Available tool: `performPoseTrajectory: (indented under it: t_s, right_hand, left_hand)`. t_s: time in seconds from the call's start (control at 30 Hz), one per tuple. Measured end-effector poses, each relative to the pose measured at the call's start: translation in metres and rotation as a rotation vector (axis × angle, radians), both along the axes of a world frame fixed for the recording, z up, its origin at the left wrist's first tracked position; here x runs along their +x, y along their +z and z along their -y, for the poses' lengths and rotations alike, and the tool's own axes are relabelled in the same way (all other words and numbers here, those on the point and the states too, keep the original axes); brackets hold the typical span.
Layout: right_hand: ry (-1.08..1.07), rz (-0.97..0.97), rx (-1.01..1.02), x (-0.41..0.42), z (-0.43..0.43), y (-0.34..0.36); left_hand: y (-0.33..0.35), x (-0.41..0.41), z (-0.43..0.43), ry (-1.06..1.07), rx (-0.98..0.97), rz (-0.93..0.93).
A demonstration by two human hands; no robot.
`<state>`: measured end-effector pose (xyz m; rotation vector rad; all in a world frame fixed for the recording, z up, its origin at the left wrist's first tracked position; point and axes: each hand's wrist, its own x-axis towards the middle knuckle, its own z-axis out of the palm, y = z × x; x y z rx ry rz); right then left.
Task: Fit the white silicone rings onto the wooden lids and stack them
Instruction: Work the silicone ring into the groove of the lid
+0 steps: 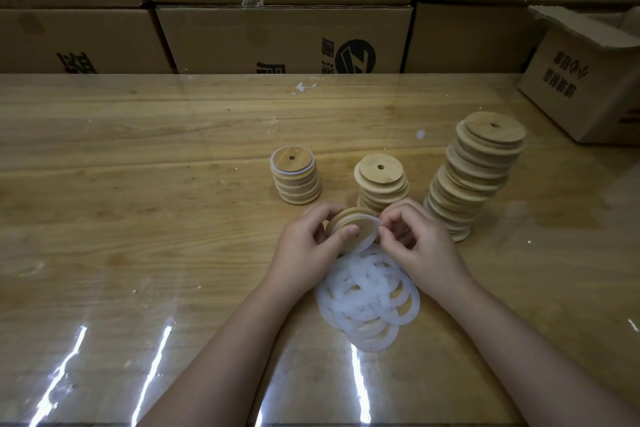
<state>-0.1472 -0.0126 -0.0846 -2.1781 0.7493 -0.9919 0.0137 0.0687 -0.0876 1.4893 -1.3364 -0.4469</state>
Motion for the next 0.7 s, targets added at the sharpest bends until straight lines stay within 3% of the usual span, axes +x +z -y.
performPoseTrajectory:
  t_s: [0.43,0.7]
  right_hand:
    - [-0.099,-0.094,-0.020,0.0018,0.0029,-0.0055]
    - [0.004,-0.128,0.063,-0.0007,0.0046,-0.0070]
  left_hand:
    - [0.0001,0.0002,0.0016,0.007,0.025,-0.017]
    - [-0.0002,0.0022,0.0012,-0.016,0.041,-0.107]
